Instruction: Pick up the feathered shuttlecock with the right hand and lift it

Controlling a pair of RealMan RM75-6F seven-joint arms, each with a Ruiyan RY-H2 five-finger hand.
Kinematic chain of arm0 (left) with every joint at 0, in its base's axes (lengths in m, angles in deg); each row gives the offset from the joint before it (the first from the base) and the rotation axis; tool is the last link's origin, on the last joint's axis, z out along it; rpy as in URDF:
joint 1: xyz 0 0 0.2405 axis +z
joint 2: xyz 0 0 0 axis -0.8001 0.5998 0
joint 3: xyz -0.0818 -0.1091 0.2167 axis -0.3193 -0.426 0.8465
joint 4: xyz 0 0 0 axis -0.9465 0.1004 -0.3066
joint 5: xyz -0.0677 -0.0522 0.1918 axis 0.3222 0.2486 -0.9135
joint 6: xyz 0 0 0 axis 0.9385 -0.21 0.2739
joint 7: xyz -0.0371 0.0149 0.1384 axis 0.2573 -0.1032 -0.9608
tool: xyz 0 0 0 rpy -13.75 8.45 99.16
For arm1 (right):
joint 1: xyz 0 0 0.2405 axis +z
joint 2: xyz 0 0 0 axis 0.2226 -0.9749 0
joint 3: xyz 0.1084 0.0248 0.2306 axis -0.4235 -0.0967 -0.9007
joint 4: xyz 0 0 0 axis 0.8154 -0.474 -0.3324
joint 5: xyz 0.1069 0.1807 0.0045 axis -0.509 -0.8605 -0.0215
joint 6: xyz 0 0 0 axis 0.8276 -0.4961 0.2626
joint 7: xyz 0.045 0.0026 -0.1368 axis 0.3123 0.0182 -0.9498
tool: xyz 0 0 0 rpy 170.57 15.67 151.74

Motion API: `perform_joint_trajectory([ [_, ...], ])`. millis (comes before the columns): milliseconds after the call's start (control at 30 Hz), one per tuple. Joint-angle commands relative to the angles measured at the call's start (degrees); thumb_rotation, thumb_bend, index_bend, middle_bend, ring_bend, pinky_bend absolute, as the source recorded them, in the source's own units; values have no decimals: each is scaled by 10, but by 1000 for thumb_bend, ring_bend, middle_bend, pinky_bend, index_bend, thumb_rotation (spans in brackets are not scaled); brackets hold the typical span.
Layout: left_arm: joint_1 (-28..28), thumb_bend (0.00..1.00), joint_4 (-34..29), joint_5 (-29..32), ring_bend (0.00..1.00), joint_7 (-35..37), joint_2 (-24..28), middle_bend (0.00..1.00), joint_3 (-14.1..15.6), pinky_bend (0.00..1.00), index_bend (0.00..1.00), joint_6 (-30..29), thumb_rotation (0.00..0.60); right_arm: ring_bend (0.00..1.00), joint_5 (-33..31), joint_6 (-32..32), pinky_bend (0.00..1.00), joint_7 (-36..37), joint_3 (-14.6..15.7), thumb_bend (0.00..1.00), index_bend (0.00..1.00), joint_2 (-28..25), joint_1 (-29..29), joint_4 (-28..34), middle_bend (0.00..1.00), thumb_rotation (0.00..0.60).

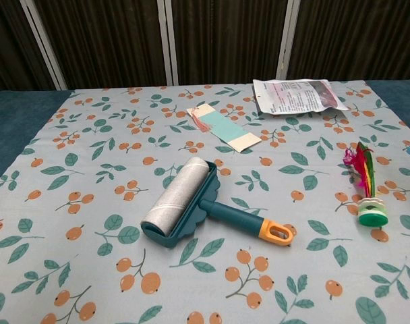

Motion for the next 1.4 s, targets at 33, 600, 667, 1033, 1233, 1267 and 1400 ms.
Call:
perform_joint_trajectory([
  [33,0,143,0,0,0,0,0,0,0,0,96,0,553,0,1,1,0,0,0,171,0,0,0,-1,0,600],
  [600,-2,143,-1,4,0,-3,-1,0,-2,0,96,3,554,0,100,28,0,-66,5,170,212,20,69,-97,51,600],
  [667,-2,142,-1,5,0,-4,-1,0,-2,0,97,3,556,0,117,47,0,-79,5,170,218,32,92,-125,54,600],
  [1033,-3,143,-3,7,0,-2,1,0,-2,0,97,6,552,0,177,156,0,-110,35,166,195,75,191,-210,57,600],
  [1233,-3,144,-3,7,0,-1,2,0,-2,0,96,7,552,0,181,185,0,-98,48,167,255,102,214,-240,79,600],
  [1267,-3,143,-3,7,0,-1,2,0,-2,0,97,7,552,0,181,188,0,-96,50,168,269,106,217,-246,83,600],
  [1400,-3,142,-2,6,0,-2,2,0,-2,0,97,7,554,0,180,200,0,-93,56,167,295,123,228,-265,89,600],
])
